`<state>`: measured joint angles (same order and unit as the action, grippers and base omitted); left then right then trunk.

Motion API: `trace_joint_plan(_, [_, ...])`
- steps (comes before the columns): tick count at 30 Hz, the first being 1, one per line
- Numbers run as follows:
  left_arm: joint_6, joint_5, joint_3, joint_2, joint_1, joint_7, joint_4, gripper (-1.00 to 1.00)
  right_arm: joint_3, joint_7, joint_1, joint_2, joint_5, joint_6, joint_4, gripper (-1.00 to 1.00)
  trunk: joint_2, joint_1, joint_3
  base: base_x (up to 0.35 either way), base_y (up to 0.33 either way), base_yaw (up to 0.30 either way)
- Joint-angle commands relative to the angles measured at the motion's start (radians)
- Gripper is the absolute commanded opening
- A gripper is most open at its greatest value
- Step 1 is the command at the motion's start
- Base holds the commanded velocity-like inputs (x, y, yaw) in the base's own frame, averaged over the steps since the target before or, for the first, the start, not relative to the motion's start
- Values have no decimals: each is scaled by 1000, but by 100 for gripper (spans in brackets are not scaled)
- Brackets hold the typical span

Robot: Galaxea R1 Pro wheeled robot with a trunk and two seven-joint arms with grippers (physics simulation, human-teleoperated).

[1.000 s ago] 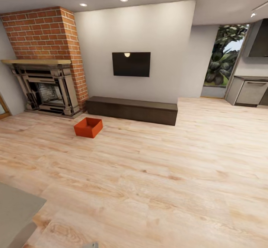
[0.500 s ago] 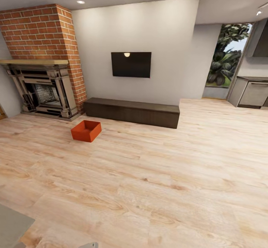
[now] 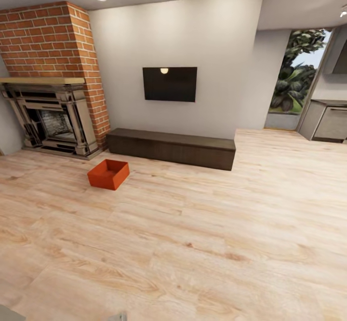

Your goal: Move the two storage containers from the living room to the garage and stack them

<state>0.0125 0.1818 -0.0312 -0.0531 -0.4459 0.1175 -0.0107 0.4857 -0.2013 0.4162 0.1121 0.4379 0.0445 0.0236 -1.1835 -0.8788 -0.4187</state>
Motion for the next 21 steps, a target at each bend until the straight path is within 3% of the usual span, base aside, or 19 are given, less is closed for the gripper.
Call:
trace_joint_plan(1, [1,5,-3,0,-1,2,0,100,8,-1,1,1,10,5,2,100,-1,-1,-1,338,0,0])
trace_joint_plan(21, [1,5,-3,0,-1,2,0,100,8,-1,1,1,10,3,2,100,-1,-1,-1,338,0,0])
